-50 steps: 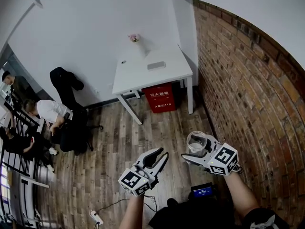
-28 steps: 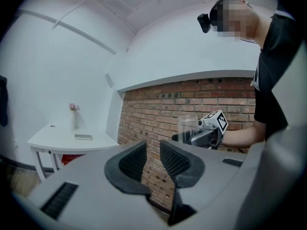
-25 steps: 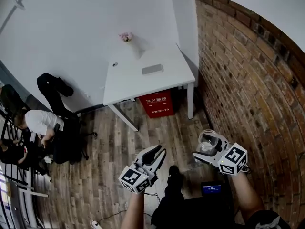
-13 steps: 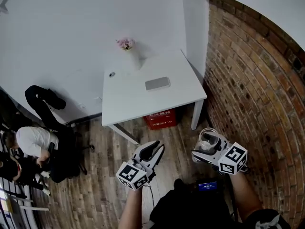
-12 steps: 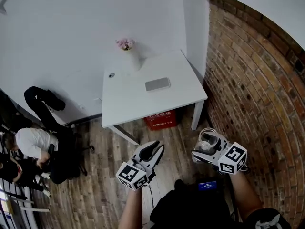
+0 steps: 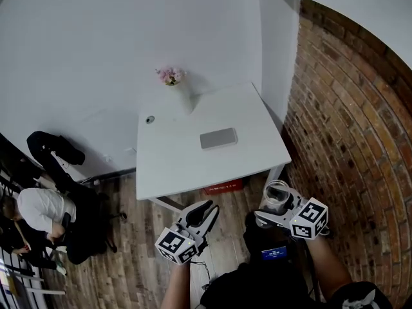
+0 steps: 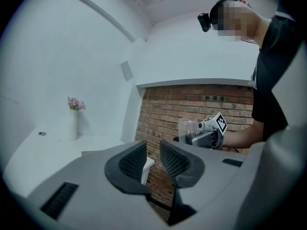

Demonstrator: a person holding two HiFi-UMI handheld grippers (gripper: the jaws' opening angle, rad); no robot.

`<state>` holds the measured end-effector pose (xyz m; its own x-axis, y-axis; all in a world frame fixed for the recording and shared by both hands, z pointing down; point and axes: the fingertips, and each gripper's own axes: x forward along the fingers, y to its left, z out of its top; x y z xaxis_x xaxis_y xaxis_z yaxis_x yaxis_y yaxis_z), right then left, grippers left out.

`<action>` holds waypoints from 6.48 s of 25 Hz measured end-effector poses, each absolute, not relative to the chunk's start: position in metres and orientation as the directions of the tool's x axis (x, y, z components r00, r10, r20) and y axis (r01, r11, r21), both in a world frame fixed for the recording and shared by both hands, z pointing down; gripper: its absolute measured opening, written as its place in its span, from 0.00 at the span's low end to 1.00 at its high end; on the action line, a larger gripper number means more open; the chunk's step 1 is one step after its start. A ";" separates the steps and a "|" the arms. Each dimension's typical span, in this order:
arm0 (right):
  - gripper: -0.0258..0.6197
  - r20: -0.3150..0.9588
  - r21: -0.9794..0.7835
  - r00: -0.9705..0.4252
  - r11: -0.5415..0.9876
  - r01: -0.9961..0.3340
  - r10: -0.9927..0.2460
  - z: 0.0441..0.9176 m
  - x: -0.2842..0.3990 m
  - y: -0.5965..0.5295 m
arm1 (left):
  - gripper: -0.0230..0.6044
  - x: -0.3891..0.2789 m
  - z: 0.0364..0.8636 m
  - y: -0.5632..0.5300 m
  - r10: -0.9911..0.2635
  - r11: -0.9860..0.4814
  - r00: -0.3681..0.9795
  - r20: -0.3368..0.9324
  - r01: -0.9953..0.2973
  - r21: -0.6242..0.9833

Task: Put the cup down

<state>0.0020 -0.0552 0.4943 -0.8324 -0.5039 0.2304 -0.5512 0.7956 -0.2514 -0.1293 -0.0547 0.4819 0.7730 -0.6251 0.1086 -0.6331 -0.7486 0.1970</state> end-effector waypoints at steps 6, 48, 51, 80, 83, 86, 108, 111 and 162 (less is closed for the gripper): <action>0.60 0.211 -0.261 -0.865 0.826 -0.499 -0.456 0.495 -0.006 -0.161 | 0.18 -0.128 0.484 -0.148 -0.660 -0.713 0.739 0.136 -0.673 0.197; 0.60 0.229 -0.300 -0.854 0.800 -0.519 -0.467 0.495 -0.056 -0.349 | 0.18 -0.157 0.508 -0.329 -0.617 -0.725 0.766 0.183 -0.643 0.247; 0.60 0.229 -0.294 -0.855 0.804 -0.517 -0.466 0.493 -0.058 -0.349 | 0.18 -0.158 0.505 -0.330 -0.615 -0.728 0.769 0.173 -0.638 0.250; 0.60 0.269 -0.097 -0.836 0.850 -0.518 -0.479 0.585 -0.097 -0.464 | 0.18 -0.172 0.519 -0.359 -0.652 -0.640 0.736 0.182 -0.664 0.387; 0.60 0.267 -0.092 -0.839 0.854 -0.513 -0.475 0.600 -0.102 -0.476 | 0.18 -0.173 0.523 -0.365 -0.655 -0.629 0.730 0.193 -0.669 0.395; 0.60 0.251 -0.092 -0.843 0.855 -0.511 -0.477 0.606 -0.106 -0.486 | 0.18 -0.175 0.528 -0.371 -0.657 -0.621 0.727 0.200 -0.672 0.404; 0.63 0.261 -0.007 -0.857 0.887 -0.462 -0.445 0.619 -0.112 -0.461 | 0.18 -0.180 0.535 -0.382 -0.675 -0.602 0.708 0.208 -0.692 0.398; 0.79 0.250 -0.037 -0.857 0.880 -0.473 -0.450 0.611 -0.108 -0.462 | 0.18 -0.182 0.536 -0.381 -0.681 -0.597 0.702 0.210 -0.698 0.395; 0.06 0.286 -0.305 -0.924 0.889 -0.340 -0.256 0.526 -0.089 -0.348 | 0.05 -0.135 0.500 -0.324 -0.571 -0.758 0.814 0.108 -0.573 0.310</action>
<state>-0.0893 -0.3475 0.5255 -0.9236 -0.2556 0.2856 -0.3404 0.8894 -0.3050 -0.1352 -0.3245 0.4998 0.8139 -0.5710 0.1075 -0.5731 -0.7584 0.3103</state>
